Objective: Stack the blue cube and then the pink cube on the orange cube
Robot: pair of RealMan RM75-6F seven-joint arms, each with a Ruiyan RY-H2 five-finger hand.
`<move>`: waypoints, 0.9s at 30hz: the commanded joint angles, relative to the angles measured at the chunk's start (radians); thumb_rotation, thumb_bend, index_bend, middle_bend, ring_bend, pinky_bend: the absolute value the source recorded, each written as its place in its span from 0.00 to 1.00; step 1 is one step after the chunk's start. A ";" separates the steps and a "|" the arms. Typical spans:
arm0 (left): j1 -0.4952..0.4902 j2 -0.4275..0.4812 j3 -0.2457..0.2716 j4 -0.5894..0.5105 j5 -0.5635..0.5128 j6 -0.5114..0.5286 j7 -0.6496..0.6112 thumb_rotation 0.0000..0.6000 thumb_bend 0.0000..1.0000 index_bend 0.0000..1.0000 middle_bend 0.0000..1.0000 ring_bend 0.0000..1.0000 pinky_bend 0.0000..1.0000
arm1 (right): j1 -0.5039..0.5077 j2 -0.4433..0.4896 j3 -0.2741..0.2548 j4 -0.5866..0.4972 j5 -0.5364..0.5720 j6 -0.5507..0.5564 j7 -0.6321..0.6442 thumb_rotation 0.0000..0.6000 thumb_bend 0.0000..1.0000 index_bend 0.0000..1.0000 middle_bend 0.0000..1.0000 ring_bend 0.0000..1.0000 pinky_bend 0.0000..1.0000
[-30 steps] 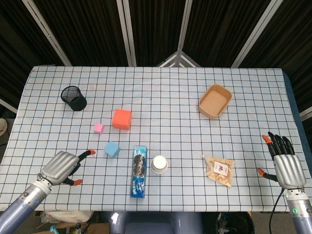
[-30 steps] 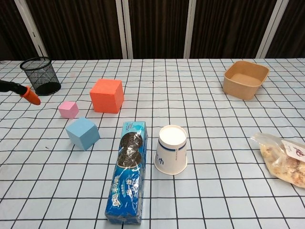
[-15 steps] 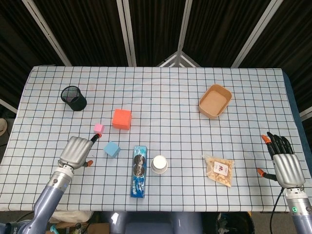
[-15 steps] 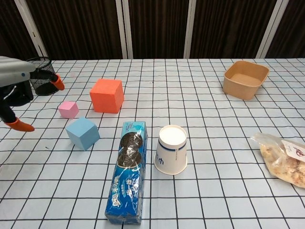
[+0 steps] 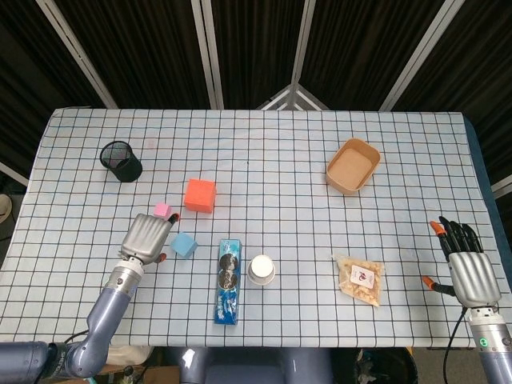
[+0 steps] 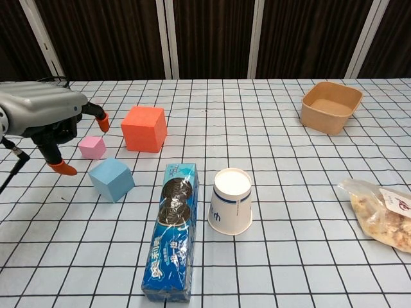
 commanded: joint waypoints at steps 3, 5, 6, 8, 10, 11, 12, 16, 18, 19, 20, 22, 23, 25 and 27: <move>-0.026 -0.002 0.011 0.028 -0.006 -0.046 -0.035 1.00 0.16 0.27 0.88 0.71 0.73 | 0.001 0.000 0.001 0.000 0.009 -0.007 0.001 1.00 0.09 0.00 0.04 0.03 0.04; -0.034 0.001 0.022 0.034 -0.005 -0.058 -0.040 1.00 0.16 0.27 0.88 0.71 0.73 | 0.025 0.014 0.017 -0.024 -0.021 0.003 -0.026 1.00 0.09 0.00 0.04 0.03 0.04; -0.037 0.002 0.025 0.038 -0.005 -0.062 -0.044 1.00 0.16 0.27 0.88 0.71 0.73 | 0.032 0.037 0.021 -0.063 -0.014 -0.010 -0.057 1.00 0.09 0.00 0.04 0.03 0.04; -0.044 0.006 0.032 0.043 -0.009 -0.072 -0.051 1.00 0.16 0.28 0.88 0.70 0.73 | 0.003 0.013 -0.007 0.020 0.001 -0.014 0.007 1.00 0.09 0.00 0.04 0.03 0.04; -0.051 0.009 0.038 0.049 -0.013 -0.085 -0.062 1.00 0.16 0.28 0.88 0.70 0.72 | 0.004 0.001 -0.002 0.037 -0.007 -0.002 0.026 1.00 0.09 0.00 0.04 0.03 0.04; -0.054 0.011 0.040 0.051 -0.016 -0.091 -0.065 1.00 0.16 0.29 0.88 0.70 0.72 | 0.003 -0.002 -0.003 0.039 -0.005 -0.003 0.028 1.00 0.09 0.00 0.04 0.03 0.04; -0.056 0.013 0.042 0.052 -0.018 -0.096 -0.069 1.00 0.16 0.30 0.87 0.70 0.72 | 0.003 -0.003 -0.002 0.039 -0.004 -0.002 0.030 1.00 0.09 0.00 0.04 0.03 0.04; -0.070 0.018 0.050 0.058 -0.015 -0.114 -0.087 1.00 0.16 0.32 0.87 0.70 0.72 | 0.002 -0.006 0.001 0.028 0.007 -0.005 0.022 1.00 0.09 0.00 0.04 0.03 0.04; -0.075 0.018 0.055 0.061 -0.013 -0.116 -0.092 1.00 0.16 0.32 0.87 0.70 0.72 | 0.000 -0.007 0.001 0.025 0.010 -0.006 0.019 1.00 0.10 0.00 0.04 0.03 0.04; -0.079 0.017 0.057 0.063 -0.013 -0.117 -0.092 1.00 0.16 0.32 0.87 0.70 0.72 | 0.001 -0.007 0.002 0.023 0.012 -0.007 0.018 1.00 0.09 0.00 0.04 0.03 0.04; -0.082 0.015 0.058 0.065 -0.014 -0.116 -0.094 1.00 0.16 0.32 0.87 0.70 0.72 | 0.001 -0.007 0.002 0.021 0.013 -0.008 0.016 1.00 0.09 0.00 0.04 0.03 0.04; -0.089 0.011 0.061 0.068 -0.017 -0.116 -0.098 1.00 0.16 0.32 0.87 0.70 0.72 | 0.002 -0.007 0.001 0.017 0.014 -0.011 0.013 1.00 0.09 0.00 0.04 0.03 0.04; -0.092 0.010 0.062 0.069 -0.019 -0.116 -0.100 1.00 0.16 0.32 0.87 0.70 0.72 | 0.002 -0.006 0.001 0.015 0.014 -0.012 0.012 1.00 0.09 0.00 0.04 0.03 0.04; -0.096 0.005 0.067 0.075 -0.018 -0.114 -0.104 1.00 0.16 0.32 0.87 0.70 0.72 | 0.002 -0.006 0.000 0.014 0.015 -0.012 0.011 1.00 0.09 0.00 0.04 0.03 0.04; -0.101 0.002 0.072 0.081 -0.023 -0.115 -0.106 1.00 0.16 0.32 0.87 0.70 0.72 | 0.002 -0.007 0.001 0.013 0.016 -0.014 0.009 1.00 0.09 0.00 0.04 0.03 0.04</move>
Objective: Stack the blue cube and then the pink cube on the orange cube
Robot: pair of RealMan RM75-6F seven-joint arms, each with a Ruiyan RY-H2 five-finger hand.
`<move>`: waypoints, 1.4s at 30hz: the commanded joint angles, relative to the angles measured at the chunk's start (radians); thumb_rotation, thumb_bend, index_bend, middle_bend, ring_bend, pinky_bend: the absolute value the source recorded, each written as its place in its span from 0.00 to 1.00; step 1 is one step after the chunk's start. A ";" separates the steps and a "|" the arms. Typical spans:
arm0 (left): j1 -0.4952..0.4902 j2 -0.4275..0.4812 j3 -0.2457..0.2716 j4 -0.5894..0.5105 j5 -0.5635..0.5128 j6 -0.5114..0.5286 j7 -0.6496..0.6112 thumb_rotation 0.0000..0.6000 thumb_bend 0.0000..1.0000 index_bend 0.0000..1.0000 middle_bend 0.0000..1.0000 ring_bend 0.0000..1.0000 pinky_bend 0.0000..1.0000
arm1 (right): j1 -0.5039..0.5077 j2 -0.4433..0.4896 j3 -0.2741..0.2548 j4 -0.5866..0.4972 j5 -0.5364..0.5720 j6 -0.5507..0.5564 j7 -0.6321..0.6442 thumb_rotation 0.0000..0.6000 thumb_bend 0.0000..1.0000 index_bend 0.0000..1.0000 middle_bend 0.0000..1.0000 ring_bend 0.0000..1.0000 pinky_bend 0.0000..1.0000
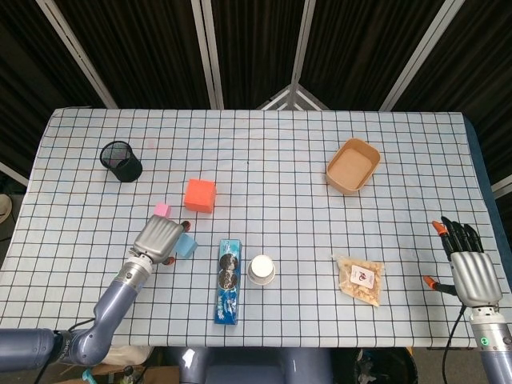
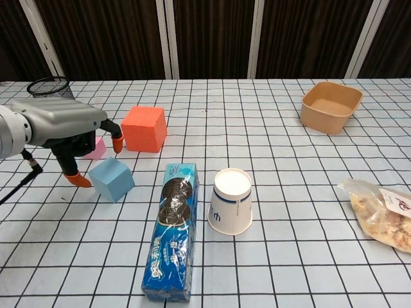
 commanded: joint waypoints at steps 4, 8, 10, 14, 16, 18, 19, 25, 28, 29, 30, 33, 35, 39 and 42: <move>-0.012 -0.010 0.011 0.018 -0.010 0.002 -0.008 1.00 0.16 0.32 0.87 0.70 0.72 | 0.001 -0.002 0.000 -0.002 0.003 -0.005 -0.005 1.00 0.09 0.00 0.04 0.03 0.04; -0.019 -0.015 0.017 0.029 -0.009 0.000 -0.017 1.00 0.16 0.33 0.87 0.70 0.72 | 0.002 -0.002 0.000 -0.003 0.006 -0.009 -0.007 1.00 0.09 0.00 0.04 0.03 0.04; -0.022 -0.017 0.019 0.033 -0.008 0.001 -0.021 1.00 0.16 0.34 0.87 0.70 0.72 | 0.002 -0.002 0.000 -0.003 0.006 -0.010 -0.007 1.00 0.09 0.00 0.04 0.03 0.04; -0.028 -0.021 0.022 0.044 -0.010 -0.002 -0.034 1.00 0.16 0.36 0.87 0.70 0.72 | 0.004 -0.003 -0.001 -0.004 0.007 -0.015 -0.014 1.00 0.09 0.00 0.04 0.03 0.04; -0.032 -0.024 0.023 0.052 -0.016 -0.005 -0.036 1.00 0.16 0.36 0.87 0.70 0.72 | 0.006 -0.005 -0.003 -0.005 0.006 -0.018 -0.017 1.00 0.09 0.00 0.04 0.03 0.04; -0.038 -0.029 0.024 0.062 -0.021 -0.008 -0.036 1.00 0.16 0.36 0.87 0.70 0.72 | 0.007 -0.006 -0.004 -0.006 0.003 -0.019 -0.021 1.00 0.09 0.00 0.04 0.03 0.04; -0.040 -0.031 0.024 0.064 -0.022 -0.010 -0.038 1.00 0.16 0.36 0.87 0.70 0.72 | 0.007 -0.006 -0.004 -0.006 0.004 -0.019 -0.022 1.00 0.09 0.00 0.04 0.03 0.04; -0.056 -0.045 0.026 0.090 -0.032 -0.027 -0.047 1.00 0.19 0.36 0.87 0.70 0.72 | 0.009 -0.009 -0.003 -0.005 0.011 -0.026 -0.028 1.00 0.09 0.00 0.04 0.03 0.04; -0.063 -0.052 0.028 0.101 -0.035 -0.034 -0.053 1.00 0.21 0.36 0.87 0.70 0.72 | 0.010 -0.011 -0.003 -0.003 0.012 -0.030 -0.029 1.00 0.09 0.00 0.04 0.03 0.04; -0.064 -0.054 0.029 0.104 -0.034 -0.035 -0.054 1.00 0.22 0.37 0.87 0.70 0.72 | 0.011 -0.011 -0.003 -0.003 0.013 -0.032 -0.030 1.00 0.09 0.00 0.04 0.03 0.04; -0.065 -0.055 0.030 0.105 -0.032 -0.036 -0.055 1.00 0.23 0.37 0.87 0.70 0.72 | 0.012 -0.011 -0.003 -0.003 0.014 -0.033 -0.030 1.00 0.09 0.00 0.04 0.03 0.04; -0.068 -0.056 0.035 0.107 -0.027 -0.037 -0.059 1.00 0.23 0.39 0.87 0.69 0.72 | 0.013 -0.013 -0.004 -0.001 0.015 -0.037 -0.033 1.00 0.09 0.00 0.04 0.03 0.04; -0.069 -0.057 0.037 0.107 -0.023 -0.033 -0.061 1.00 0.23 0.41 0.87 0.69 0.72 | 0.014 -0.014 -0.004 -0.001 0.014 -0.039 -0.035 1.00 0.09 0.00 0.04 0.03 0.04; -0.070 -0.056 0.039 0.105 -0.021 -0.028 -0.067 1.00 0.23 0.42 0.87 0.69 0.71 | 0.016 -0.015 -0.005 -0.003 0.014 -0.041 -0.038 1.00 0.09 0.00 0.04 0.03 0.04; -0.071 -0.053 0.041 0.101 -0.021 -0.023 -0.068 1.00 0.23 0.43 0.87 0.69 0.71 | 0.016 -0.015 -0.005 -0.003 0.015 -0.041 -0.040 1.00 0.09 0.00 0.04 0.03 0.04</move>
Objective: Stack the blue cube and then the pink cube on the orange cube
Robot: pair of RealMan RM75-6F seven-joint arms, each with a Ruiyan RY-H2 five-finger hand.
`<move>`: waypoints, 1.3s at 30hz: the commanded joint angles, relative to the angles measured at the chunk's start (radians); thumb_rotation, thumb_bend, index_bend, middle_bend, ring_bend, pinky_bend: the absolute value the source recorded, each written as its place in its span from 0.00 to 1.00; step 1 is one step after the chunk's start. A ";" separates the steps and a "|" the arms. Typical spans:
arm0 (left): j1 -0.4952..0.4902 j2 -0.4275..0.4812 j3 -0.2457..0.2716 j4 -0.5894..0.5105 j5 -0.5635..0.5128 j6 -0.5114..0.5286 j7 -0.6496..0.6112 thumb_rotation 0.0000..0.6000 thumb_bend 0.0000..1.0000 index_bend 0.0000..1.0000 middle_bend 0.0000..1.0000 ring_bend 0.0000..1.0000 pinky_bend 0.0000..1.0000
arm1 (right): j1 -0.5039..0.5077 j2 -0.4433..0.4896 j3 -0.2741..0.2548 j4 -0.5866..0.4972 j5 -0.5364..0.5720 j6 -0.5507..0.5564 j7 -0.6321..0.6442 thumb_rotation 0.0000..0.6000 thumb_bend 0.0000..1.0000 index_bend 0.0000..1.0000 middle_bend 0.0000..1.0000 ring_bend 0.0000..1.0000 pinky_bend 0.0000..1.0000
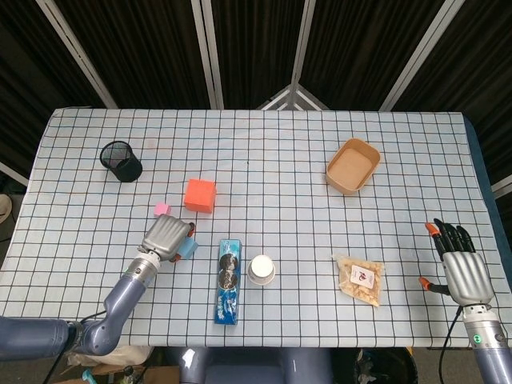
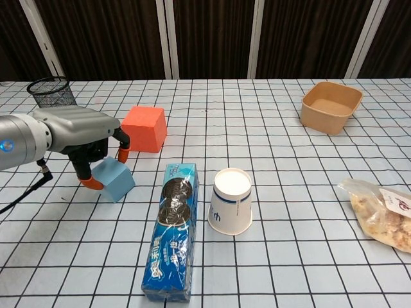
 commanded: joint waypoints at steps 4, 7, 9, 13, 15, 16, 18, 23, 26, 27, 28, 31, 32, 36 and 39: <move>-0.004 0.002 0.003 -0.003 -0.008 0.007 0.003 1.00 0.23 0.42 0.87 0.69 0.71 | 0.001 -0.001 0.000 -0.001 0.004 -0.004 -0.003 1.00 0.10 0.00 0.04 0.03 0.04; -0.006 0.002 0.005 -0.002 -0.017 0.006 0.004 1.00 0.24 0.42 0.87 0.69 0.71 | 0.002 -0.001 0.000 -0.001 0.005 -0.007 -0.004 1.00 0.09 0.00 0.04 0.03 0.04; -0.008 0.002 0.007 -0.001 -0.022 0.005 0.004 1.00 0.27 0.42 0.87 0.69 0.71 | 0.002 0.000 0.000 -0.001 0.007 -0.009 -0.002 1.00 0.09 0.00 0.04 0.03 0.04; -0.012 0.013 0.004 -0.018 -0.030 0.016 0.009 1.00 0.31 0.43 0.87 0.69 0.71 | 0.002 0.000 0.001 0.000 0.008 -0.009 0.000 1.00 0.10 0.00 0.04 0.03 0.04; -0.014 0.027 0.000 -0.041 -0.033 0.031 0.016 1.00 0.34 0.46 0.87 0.69 0.71 | 0.002 0.000 0.000 0.000 0.007 -0.009 0.001 1.00 0.09 0.00 0.04 0.03 0.04; -0.016 0.037 -0.005 -0.057 -0.036 0.042 0.022 1.00 0.35 0.46 0.87 0.69 0.71 | 0.003 0.000 0.000 0.000 0.006 -0.009 0.001 1.00 0.09 0.00 0.04 0.03 0.04; -0.018 0.054 -0.014 -0.086 -0.044 0.063 0.032 1.00 0.37 0.47 0.87 0.69 0.71 | 0.003 0.001 -0.001 -0.001 0.005 -0.010 0.001 1.00 0.09 0.00 0.04 0.03 0.04; -0.036 0.106 -0.063 -0.180 -0.115 0.146 0.081 1.00 0.37 0.47 0.86 0.69 0.71 | 0.003 0.002 -0.003 -0.004 0.000 -0.006 0.001 1.00 0.09 0.00 0.04 0.03 0.04; -0.061 0.129 -0.118 -0.230 -0.203 0.204 0.121 1.00 0.37 0.47 0.86 0.69 0.71 | 0.003 0.002 -0.003 -0.004 -0.001 -0.006 0.002 1.00 0.09 0.00 0.04 0.03 0.04; -0.071 0.134 -0.137 -0.242 -0.237 0.222 0.135 1.00 0.37 0.47 0.86 0.69 0.71 | 0.003 0.002 -0.003 -0.004 -0.001 -0.006 0.003 1.00 0.09 0.00 0.04 0.03 0.04; -0.083 0.137 -0.159 -0.250 -0.270 0.240 0.147 1.00 0.37 0.47 0.86 0.69 0.71 | 0.003 0.003 -0.004 -0.004 -0.001 -0.006 0.003 1.00 0.09 0.00 0.04 0.03 0.04; -0.119 0.134 -0.228 -0.249 -0.375 0.280 0.166 1.00 0.37 0.48 0.86 0.69 0.71 | 0.003 0.002 -0.004 -0.003 -0.001 -0.008 0.004 1.00 0.09 0.00 0.04 0.03 0.04; -0.129 0.128 -0.253 -0.238 -0.412 0.284 0.161 1.00 0.37 0.48 0.86 0.69 0.71 | 0.004 0.002 -0.004 -0.003 -0.001 -0.009 0.004 1.00 0.09 0.00 0.04 0.03 0.04; -0.165 0.103 -0.334 -0.159 -0.531 0.288 0.144 1.00 0.37 0.48 0.86 0.69 0.71 | 0.006 0.002 -0.006 -0.003 -0.004 -0.012 0.009 1.00 0.09 0.00 0.04 0.03 0.04; -0.203 0.073 -0.356 -0.080 -0.580 0.292 0.167 1.00 0.37 0.48 0.86 0.69 0.71 | 0.006 0.002 -0.006 0.000 -0.001 -0.015 0.009 1.00 0.09 0.00 0.04 0.03 0.04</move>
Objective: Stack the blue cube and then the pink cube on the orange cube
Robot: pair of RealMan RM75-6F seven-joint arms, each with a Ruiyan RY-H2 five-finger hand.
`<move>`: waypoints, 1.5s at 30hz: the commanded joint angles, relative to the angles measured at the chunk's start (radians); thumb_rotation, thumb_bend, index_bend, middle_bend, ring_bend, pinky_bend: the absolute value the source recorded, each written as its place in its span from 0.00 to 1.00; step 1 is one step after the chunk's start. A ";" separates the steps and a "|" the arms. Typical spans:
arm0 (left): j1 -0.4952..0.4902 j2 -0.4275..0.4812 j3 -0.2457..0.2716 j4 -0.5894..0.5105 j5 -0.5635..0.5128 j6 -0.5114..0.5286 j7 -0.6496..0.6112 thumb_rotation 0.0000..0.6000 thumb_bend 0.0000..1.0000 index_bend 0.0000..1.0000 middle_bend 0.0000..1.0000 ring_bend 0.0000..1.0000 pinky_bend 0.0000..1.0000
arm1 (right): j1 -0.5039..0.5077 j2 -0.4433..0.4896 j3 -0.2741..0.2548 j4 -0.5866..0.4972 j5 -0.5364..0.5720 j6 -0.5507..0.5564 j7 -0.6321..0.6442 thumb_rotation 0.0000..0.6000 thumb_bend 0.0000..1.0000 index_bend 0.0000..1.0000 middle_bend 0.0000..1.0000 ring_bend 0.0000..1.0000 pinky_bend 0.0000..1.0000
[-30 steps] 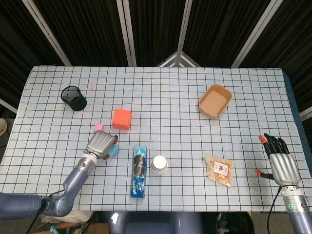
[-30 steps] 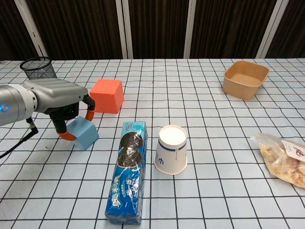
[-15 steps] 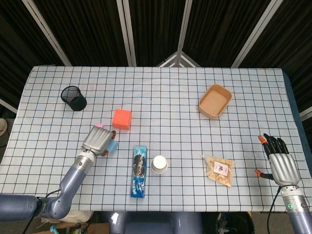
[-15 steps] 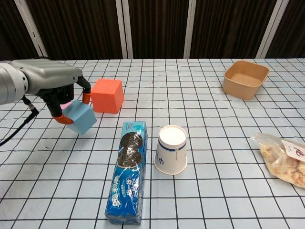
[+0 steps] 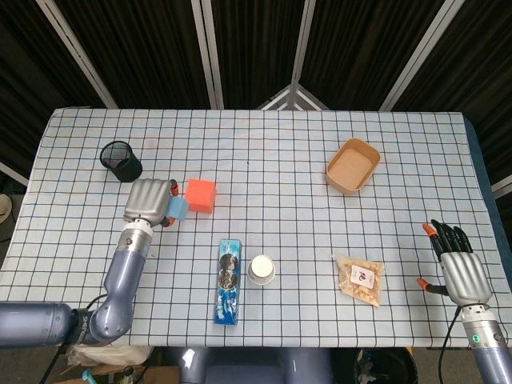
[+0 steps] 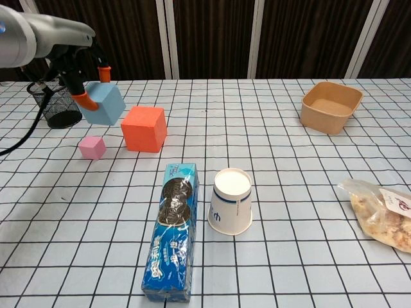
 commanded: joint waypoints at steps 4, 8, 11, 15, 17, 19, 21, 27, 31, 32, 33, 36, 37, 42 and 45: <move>-0.081 -0.070 -0.047 0.168 -0.088 -0.003 0.033 1.00 0.37 0.48 0.86 0.69 0.71 | 0.000 0.000 0.006 0.006 0.011 -0.002 0.002 1.00 0.09 0.00 0.04 0.03 0.04; -0.094 -0.101 -0.047 0.233 -0.091 -0.015 0.026 1.00 0.37 0.48 0.86 0.69 0.71 | 0.000 -0.002 0.009 0.012 0.023 -0.008 -0.001 1.00 0.09 0.00 0.04 0.03 0.04; -0.104 -0.117 -0.050 0.279 -0.111 -0.029 0.035 1.00 0.37 0.48 0.86 0.69 0.71 | 0.003 -0.006 0.010 0.016 0.031 -0.019 -0.006 1.00 0.09 0.00 0.04 0.03 0.04; -0.116 -0.137 -0.051 0.340 -0.124 -0.069 0.040 1.00 0.37 0.48 0.86 0.69 0.71 | 0.008 -0.008 0.011 0.019 0.044 -0.037 -0.012 1.00 0.09 0.00 0.04 0.03 0.04; -0.121 -0.148 -0.052 0.363 -0.119 -0.093 0.034 1.00 0.37 0.48 0.86 0.69 0.71 | 0.009 -0.006 0.013 0.018 0.054 -0.047 -0.016 1.00 0.09 0.00 0.04 0.03 0.04; -0.129 -0.154 -0.053 0.376 -0.120 -0.110 0.038 1.00 0.37 0.48 0.86 0.69 0.71 | 0.010 -0.005 0.016 0.017 0.064 -0.052 -0.019 1.00 0.09 0.00 0.04 0.03 0.04; -0.141 -0.161 -0.053 0.389 -0.126 -0.120 0.051 1.00 0.37 0.48 0.86 0.69 0.71 | 0.010 -0.005 0.019 0.018 0.072 -0.055 -0.022 1.00 0.09 0.00 0.04 0.03 0.04; -0.179 -0.190 -0.065 0.414 -0.164 -0.094 0.092 1.00 0.37 0.49 0.86 0.69 0.71 | 0.009 -0.003 0.022 0.020 0.078 -0.056 -0.019 1.00 0.09 0.00 0.04 0.03 0.04; -0.200 -0.211 -0.078 0.416 -0.203 -0.042 0.126 1.00 0.37 0.49 0.86 0.69 0.71 | 0.009 -0.002 0.021 0.021 0.074 -0.054 -0.013 1.00 0.09 0.00 0.04 0.03 0.04; -0.205 -0.215 -0.082 0.415 -0.213 -0.025 0.134 1.00 0.37 0.49 0.86 0.69 0.71 | 0.009 -0.002 0.021 0.022 0.072 -0.054 -0.012 1.00 0.09 0.00 0.04 0.03 0.04; -0.209 -0.219 -0.087 0.413 -0.222 -0.009 0.142 1.00 0.37 0.49 0.87 0.69 0.71 | 0.009 -0.001 0.020 0.021 0.071 -0.053 -0.010 1.00 0.09 0.00 0.04 0.03 0.04; -0.218 -0.231 -0.101 0.410 -0.241 0.042 0.155 1.00 0.37 0.49 0.87 0.69 0.71 | 0.009 -0.001 0.019 0.020 0.066 -0.051 -0.007 1.00 0.09 0.00 0.04 0.03 0.04; -0.221 -0.235 -0.105 0.408 -0.245 0.057 0.158 1.00 0.37 0.49 0.87 0.69 0.71 | 0.009 0.000 0.019 0.019 0.064 -0.051 -0.005 1.00 0.09 0.00 0.04 0.03 0.04; -0.231 -0.261 -0.145 0.392 -0.265 0.123 0.157 1.00 0.37 0.50 0.87 0.69 0.72 | 0.008 0.003 0.017 0.018 0.057 -0.046 0.005 1.00 0.09 0.00 0.04 0.03 0.04; -0.238 -0.270 -0.155 0.390 -0.267 0.137 0.171 1.00 0.37 0.50 0.87 0.70 0.72 | 0.006 0.007 0.017 0.016 0.054 -0.041 0.016 1.00 0.09 0.00 0.04 0.03 0.04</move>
